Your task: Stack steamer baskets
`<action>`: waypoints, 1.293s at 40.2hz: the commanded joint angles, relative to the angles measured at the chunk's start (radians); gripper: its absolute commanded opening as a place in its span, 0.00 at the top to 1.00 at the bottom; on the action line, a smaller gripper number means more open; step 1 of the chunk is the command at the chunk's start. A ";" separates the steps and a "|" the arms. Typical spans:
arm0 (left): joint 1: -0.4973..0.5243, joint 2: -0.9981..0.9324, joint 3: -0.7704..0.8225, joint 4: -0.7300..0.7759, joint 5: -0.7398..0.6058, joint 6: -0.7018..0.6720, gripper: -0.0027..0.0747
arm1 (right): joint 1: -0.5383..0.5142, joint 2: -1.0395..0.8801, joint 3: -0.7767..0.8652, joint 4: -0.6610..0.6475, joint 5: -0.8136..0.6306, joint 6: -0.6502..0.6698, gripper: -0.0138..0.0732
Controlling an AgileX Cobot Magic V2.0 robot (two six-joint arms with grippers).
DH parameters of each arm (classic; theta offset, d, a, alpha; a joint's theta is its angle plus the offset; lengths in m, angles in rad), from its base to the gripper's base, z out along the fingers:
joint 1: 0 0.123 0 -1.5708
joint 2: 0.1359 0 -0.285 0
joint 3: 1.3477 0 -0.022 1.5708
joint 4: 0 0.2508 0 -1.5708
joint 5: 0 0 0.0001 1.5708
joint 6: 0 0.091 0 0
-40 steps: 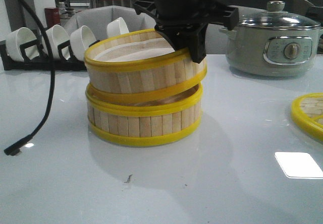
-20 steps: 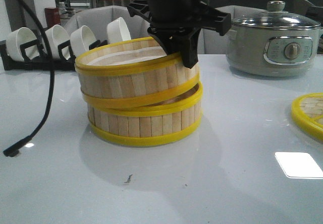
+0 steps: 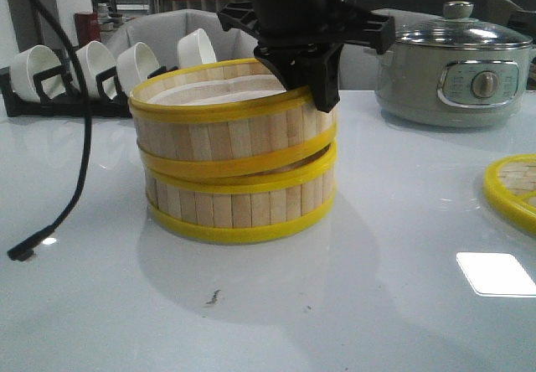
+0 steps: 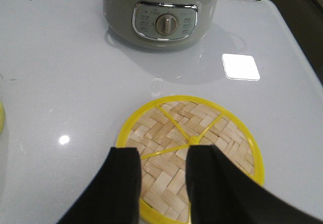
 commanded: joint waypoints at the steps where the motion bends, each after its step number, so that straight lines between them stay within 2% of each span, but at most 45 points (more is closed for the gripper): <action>1: -0.025 -0.060 -0.040 -0.022 -0.068 0.003 0.84 | -0.004 -0.004 -0.038 -0.033 -0.052 0.000 0.45; 22: -0.031 -0.059 -0.040 -0.022 -0.068 0.003 0.84 | -0.004 -0.004 -0.038 -0.033 -0.052 0.000 0.45; 34: -0.031 -0.059 -0.040 0.066 -0.062 0.003 0.84 | -0.004 -0.004 -0.038 -0.033 -0.052 0.000 0.45; 52: -0.005 -0.059 -0.040 0.071 -0.060 0.003 0.84 | -0.004 -0.004 -0.038 -0.033 -0.052 0.000 0.45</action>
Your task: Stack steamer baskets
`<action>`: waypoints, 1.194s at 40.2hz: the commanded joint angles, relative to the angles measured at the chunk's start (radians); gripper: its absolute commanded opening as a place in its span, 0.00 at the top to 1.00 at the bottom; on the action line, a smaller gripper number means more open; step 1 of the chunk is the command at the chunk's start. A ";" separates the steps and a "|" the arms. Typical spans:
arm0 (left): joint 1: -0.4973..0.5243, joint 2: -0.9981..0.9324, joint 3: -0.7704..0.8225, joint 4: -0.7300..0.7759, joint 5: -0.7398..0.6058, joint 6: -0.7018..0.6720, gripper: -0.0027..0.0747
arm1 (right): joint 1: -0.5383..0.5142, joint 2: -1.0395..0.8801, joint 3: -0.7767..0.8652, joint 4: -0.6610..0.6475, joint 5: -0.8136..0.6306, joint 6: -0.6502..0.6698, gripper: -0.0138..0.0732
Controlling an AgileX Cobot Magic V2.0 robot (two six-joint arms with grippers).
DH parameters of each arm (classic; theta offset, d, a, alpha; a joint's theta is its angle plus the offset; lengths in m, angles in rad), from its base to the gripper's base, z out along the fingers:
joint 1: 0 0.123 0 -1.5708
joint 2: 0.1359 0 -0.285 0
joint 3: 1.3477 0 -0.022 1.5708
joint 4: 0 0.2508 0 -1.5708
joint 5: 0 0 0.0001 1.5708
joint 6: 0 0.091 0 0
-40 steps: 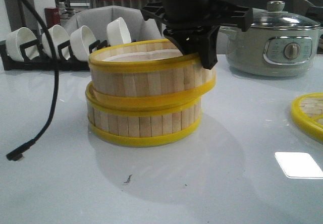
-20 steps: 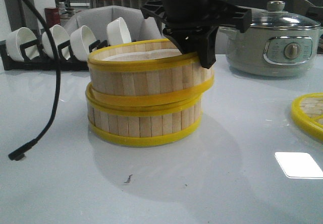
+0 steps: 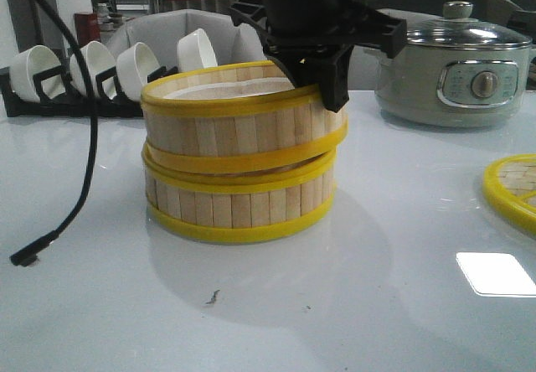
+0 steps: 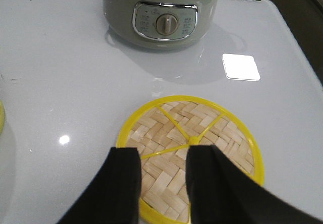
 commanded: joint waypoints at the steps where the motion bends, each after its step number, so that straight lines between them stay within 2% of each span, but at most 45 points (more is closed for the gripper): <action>1: 0.016 -0.059 -0.040 0.018 -0.048 0.003 0.84 | -0.004 -0.004 -0.038 -0.033 -0.052 0.000 0.45; 48: 0.016 -0.058 -0.040 -0.034 -0.061 0.003 0.84 | -0.004 -0.004 -0.038 -0.033 -0.052 0.000 0.45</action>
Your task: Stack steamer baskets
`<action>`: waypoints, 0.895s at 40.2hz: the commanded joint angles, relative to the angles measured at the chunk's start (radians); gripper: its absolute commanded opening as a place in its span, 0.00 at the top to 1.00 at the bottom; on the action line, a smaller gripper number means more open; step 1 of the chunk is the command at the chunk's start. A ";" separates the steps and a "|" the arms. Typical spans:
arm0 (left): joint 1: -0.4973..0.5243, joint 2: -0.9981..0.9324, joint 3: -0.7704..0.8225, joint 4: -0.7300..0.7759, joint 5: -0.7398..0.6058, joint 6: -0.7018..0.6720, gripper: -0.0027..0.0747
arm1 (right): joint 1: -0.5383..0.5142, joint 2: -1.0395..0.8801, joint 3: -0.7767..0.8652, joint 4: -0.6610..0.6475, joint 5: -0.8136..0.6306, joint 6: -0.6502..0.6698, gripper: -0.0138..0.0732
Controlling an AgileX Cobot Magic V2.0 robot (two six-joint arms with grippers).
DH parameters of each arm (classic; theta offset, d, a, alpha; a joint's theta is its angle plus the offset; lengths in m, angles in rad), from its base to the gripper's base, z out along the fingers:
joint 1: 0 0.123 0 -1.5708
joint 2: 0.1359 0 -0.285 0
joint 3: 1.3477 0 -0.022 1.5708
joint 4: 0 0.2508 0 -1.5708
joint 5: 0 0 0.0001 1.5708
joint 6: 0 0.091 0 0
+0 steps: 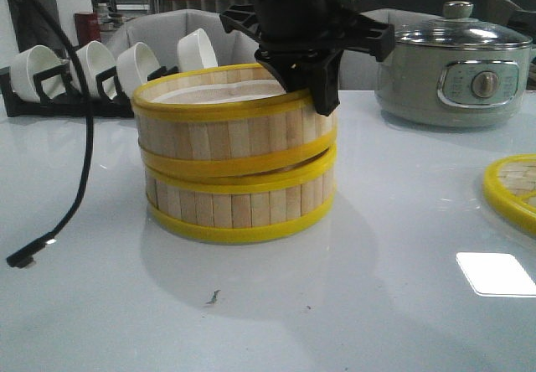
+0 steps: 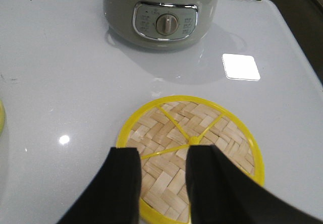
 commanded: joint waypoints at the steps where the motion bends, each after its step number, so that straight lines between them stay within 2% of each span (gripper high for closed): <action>1: -0.002 -0.067 -0.040 -0.014 -0.065 0.003 0.84 | -0.004 -0.004 -0.038 -0.033 -0.052 0.000 0.45; 36: -0.004 -0.067 -0.040 -0.076 -0.077 0.003 0.84 | -0.004 0.016 -0.038 -0.033 -0.053 0.000 0.45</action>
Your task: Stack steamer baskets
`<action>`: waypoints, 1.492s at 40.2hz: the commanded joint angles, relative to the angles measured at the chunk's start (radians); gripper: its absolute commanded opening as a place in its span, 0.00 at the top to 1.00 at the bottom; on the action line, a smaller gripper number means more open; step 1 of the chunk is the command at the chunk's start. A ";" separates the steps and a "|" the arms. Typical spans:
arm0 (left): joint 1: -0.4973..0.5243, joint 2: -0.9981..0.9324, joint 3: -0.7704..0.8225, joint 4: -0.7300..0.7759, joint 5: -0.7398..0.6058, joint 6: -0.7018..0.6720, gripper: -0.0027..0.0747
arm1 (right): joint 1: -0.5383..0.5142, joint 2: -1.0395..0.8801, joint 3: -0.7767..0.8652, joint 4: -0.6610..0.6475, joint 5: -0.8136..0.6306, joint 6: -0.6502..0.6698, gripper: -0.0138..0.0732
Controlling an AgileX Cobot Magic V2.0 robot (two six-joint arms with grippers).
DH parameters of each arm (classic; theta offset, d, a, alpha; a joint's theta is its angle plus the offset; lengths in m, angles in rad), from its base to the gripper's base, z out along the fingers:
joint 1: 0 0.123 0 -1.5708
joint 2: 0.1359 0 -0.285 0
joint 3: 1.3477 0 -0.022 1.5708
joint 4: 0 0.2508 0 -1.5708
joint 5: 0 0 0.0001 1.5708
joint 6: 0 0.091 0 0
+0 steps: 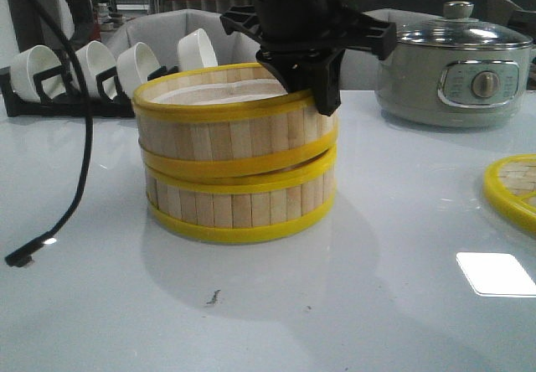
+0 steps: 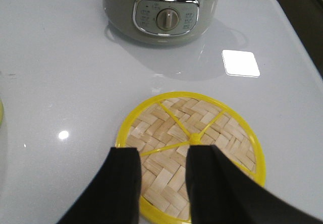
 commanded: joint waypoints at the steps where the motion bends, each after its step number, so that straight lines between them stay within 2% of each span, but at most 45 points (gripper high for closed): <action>1: -0.004 -0.067 -0.040 -0.047 -0.072 0.003 0.84 | -0.004 -0.004 -0.038 -0.033 -0.054 0.000 0.45; 50: -0.004 -0.067 -0.040 -0.100 -0.072 0.003 0.84 | -0.004 -0.004 -0.038 -0.033 -0.060 0.000 0.45; 60: -0.004 -0.067 -0.040 -0.043 -0.072 0.003 0.84 | -0.004 -0.004 -0.038 -0.033 -0.060 0.000 0.45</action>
